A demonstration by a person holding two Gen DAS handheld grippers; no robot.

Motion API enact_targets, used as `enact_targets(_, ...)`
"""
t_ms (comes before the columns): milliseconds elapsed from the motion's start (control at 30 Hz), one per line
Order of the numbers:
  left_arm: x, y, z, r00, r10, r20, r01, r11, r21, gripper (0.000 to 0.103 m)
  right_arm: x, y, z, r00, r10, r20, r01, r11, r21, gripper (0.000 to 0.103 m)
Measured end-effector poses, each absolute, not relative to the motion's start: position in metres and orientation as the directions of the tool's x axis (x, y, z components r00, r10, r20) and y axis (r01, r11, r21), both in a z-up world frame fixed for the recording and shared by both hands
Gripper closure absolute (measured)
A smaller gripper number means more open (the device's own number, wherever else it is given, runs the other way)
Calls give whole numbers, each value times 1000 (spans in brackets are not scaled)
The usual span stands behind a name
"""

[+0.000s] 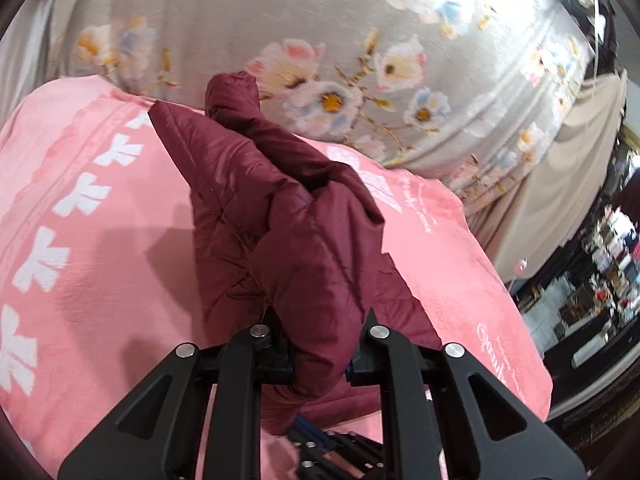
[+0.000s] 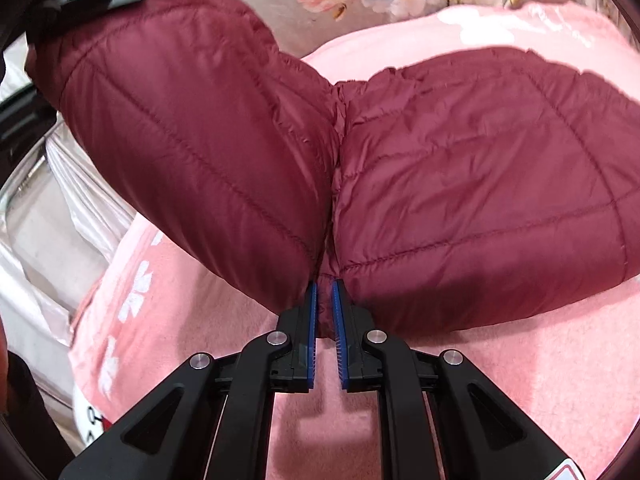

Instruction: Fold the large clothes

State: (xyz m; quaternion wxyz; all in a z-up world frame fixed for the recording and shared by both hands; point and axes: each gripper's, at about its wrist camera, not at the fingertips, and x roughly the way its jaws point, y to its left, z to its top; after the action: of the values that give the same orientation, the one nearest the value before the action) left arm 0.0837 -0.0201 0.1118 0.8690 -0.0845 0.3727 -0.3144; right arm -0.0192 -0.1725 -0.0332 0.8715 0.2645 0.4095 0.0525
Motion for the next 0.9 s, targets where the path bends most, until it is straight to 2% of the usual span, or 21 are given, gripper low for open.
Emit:
enact_targets(167,76,-56,117,503,-621,-601,544,768,-338,88,-41,-195,-15,676,303,-671,153,834,530,92)
enact_targets(500,69,-135,88,389,-630,-673,612,722,-322,89,-113,-290,51,670,-42,-741,413,851,325,92)
enact_targets(700,61,-186,51,309,-598,-739,628,712,-314,89,-140,-327,58,653,-126,-747,513,799,314,92)
enact_targets(900,54,-221,26,287,-553,-782,635,721,-277,89,-145,-339,48,639,-128,-758,536,781,320,92)
